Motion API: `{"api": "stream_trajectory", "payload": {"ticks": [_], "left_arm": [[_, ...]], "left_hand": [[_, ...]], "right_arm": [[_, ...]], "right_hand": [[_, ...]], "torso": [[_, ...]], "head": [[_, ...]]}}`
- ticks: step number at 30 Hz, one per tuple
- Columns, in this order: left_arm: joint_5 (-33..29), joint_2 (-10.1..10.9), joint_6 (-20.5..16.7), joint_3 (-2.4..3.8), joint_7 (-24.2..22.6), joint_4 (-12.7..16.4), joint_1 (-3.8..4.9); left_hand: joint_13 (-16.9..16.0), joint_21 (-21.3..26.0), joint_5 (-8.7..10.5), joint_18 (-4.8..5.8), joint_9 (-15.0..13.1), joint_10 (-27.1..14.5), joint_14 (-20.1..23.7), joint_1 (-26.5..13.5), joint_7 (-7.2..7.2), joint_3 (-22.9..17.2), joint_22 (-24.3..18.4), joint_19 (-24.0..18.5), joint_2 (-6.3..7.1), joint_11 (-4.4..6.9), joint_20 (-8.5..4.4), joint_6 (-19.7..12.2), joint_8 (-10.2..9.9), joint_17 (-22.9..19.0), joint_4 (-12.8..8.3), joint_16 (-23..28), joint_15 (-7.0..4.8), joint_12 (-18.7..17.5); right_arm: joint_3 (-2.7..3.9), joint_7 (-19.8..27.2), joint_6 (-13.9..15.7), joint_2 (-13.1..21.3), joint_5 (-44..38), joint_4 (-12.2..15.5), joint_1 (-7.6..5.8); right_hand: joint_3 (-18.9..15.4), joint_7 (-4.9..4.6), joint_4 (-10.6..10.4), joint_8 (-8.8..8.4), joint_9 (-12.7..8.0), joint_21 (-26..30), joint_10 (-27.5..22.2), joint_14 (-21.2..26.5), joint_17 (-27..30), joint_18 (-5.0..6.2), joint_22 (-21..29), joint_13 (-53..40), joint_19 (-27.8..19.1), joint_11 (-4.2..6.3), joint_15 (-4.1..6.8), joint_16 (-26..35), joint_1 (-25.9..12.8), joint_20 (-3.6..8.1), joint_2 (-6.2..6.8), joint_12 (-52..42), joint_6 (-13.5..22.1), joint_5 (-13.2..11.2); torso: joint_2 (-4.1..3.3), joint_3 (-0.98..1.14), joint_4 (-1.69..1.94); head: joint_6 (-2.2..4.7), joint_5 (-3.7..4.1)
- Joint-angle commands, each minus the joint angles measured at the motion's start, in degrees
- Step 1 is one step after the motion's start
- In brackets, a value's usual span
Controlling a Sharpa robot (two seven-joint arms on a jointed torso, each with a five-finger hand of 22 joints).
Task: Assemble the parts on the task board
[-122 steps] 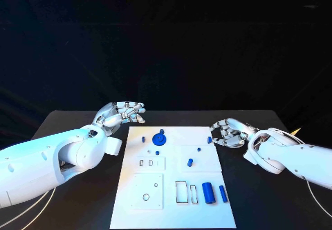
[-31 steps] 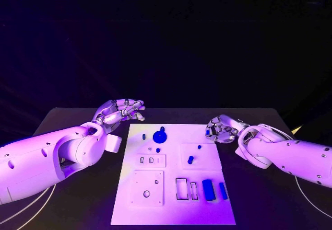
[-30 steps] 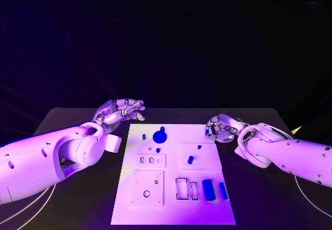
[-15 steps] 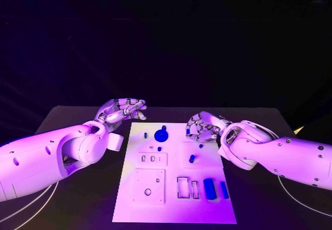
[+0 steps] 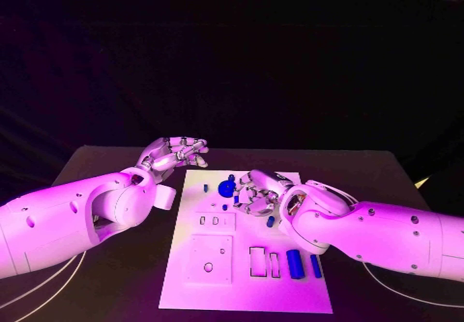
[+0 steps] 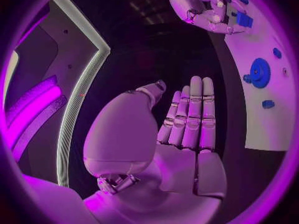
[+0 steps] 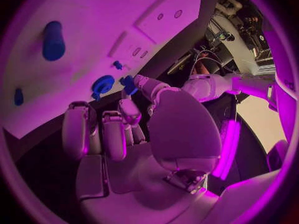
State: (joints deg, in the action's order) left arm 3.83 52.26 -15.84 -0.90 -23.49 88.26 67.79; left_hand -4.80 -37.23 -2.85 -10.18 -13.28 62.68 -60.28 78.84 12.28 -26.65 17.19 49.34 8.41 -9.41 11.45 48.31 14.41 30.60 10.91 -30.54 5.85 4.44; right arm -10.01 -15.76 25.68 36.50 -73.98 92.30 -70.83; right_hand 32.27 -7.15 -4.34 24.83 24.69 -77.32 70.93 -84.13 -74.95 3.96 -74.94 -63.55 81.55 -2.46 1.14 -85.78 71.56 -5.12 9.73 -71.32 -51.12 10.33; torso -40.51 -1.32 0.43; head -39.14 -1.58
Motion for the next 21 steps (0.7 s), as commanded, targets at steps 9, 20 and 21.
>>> {"api": "stream_trajectory", "payload": {"ticks": [9,20,21], "left_arm": [[0.7,-0.4,0.9,-0.01,-0.2,-0.4,-0.05],[0.5,-0.8,1.2,-0.09,-0.3,-0.7,-0.18],[0.5,-0.8,1.2,-0.1,-0.2,-0.7,-0.18]], "left_hand": [[-0.1,-0.3,-0.17,-0.31,-0.2,0.4,-0.2,-0.4,0.62,0.1,0.1,-0.1,-0.21,0.42,-0.12,0.5,0.4,0.2,-0.1,-0.1,-0.59,0.4],[-0.2,-0.3,-0.17,-0.3,-0.2,0.4,-0.2,-0.5,0.64,0.1,0.1,0.0,-0.18,0.43,-0.14,0.5,0.4,0.2,-0.1,-0.1,-0.61,0.5],[-0.2,-0.3,-0.17,-0.3,-0.2,0.4,-0.2,-0.5,0.64,0.1,0.1,0.0,-0.18,0.43,-0.14,0.5,0.4,0.2,-0.1,-0.1,-0.61,0.5]], "right_arm": [[-0.18,-2.9,-2.5,-3.9,-4.1,-2.0,2.25],[-0.29,-3.4,-3.2,-6.4,-5.8,-3.9,3.19],[-0.3,-3.4,-3.2,-6.5,-5.9,-4.1,3.23]], "right_hand": [[0.1,0.06,-0.1,0.5,1.2,0.4,0.1,-3.8,-5.9,-0.49,-4.5,0.0,-0.2,0.0,0.37,0.2,-0.4,0.41,-0.04,0.4,0.3,0.5],[-0.1,0.03,-0.1,0.59,1.2,0.4,0.1,-3.8,-5.9,-0.49,-4.5,0.0,-0.2,-0.03,0.35,0.1,-0.6,0.4,0.28,0.4,0.5,0.4],[-0.1,0.01,-0.1,0.62,1.2,0.5,0.1,-3.8,-5.9,-0.49,-4.5,-0.1,-0.2,-0.04,0.35,0.1,-0.7,0.4,0.33,0.4,0.5,0.4]], "torso": [[-0.06,-0.01,0.01],[-0.04,0.0,0.1],[-0.04,0.0,0.1]], "head": [[-0.22,-0.28],[-0.8,-0.47],[-0.8,-0.47]]}}
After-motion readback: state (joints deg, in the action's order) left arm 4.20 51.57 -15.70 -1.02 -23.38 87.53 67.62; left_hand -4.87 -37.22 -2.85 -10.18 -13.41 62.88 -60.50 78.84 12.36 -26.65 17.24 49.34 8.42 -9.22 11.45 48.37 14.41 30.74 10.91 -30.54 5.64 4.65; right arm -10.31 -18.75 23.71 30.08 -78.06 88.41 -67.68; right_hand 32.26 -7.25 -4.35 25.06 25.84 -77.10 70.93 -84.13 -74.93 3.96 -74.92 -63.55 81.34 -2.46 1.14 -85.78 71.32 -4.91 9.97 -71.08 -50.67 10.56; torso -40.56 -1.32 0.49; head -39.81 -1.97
